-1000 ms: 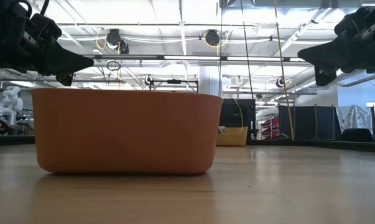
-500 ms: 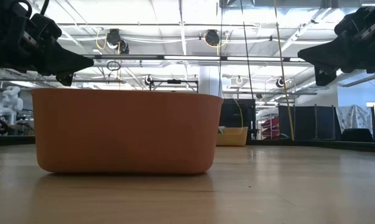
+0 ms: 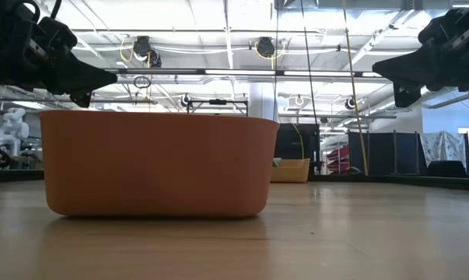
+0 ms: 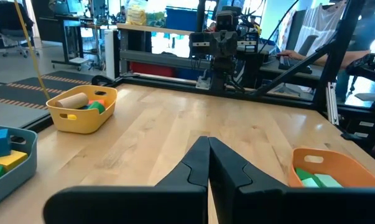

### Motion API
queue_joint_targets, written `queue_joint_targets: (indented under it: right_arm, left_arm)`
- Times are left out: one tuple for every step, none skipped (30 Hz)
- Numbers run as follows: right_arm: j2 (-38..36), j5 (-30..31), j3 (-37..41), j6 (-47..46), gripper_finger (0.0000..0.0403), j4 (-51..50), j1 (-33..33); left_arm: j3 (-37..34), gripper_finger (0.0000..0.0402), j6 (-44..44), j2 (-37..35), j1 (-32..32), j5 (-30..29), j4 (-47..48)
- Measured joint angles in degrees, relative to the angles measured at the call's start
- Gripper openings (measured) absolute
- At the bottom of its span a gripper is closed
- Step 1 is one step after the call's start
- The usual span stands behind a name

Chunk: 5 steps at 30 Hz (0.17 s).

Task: Sort blocks by size
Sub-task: Return to Home Position

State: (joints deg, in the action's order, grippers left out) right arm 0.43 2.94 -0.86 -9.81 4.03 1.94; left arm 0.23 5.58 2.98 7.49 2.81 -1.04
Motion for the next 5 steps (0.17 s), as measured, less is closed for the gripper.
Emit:
queue_joint_targets:
  right_arm:
    - [0.0, 0.0, 0.0, 0.0, 0.0, 0.0, 0.01]
    - [0.0, 0.0, 0.0, 0.0, 0.0, 0.0, 0.01]
    - [0.0, 0.0, 0.0, 0.0, 0.0, 0.0, 0.0]
    - [0.02, 0.0, 0.0, 0.0, 0.0, 0.0, 0.02]
    - [0.0, 0.0, 0.0, 0.0, 0.0, 0.0, 0.0]
  left_arm:
    - [0.01, 0.0006, 0.0, 0.0, -0.01, 0.0, 0.0]
    - [0.0, 0.0006, 0.0, 0.0, -0.02, 0.0, 0.0]
    - [0.0, 0.0006, 0.0, 0.0, -0.01, 0.0, 0.0]
    - [0.0, 0.0006, 0.0, 0.0, -0.02, 0.0, 0.0]
    - [0.0, 0.0006, 0.0, 0.0, 0.0, 0.0, 0.0]
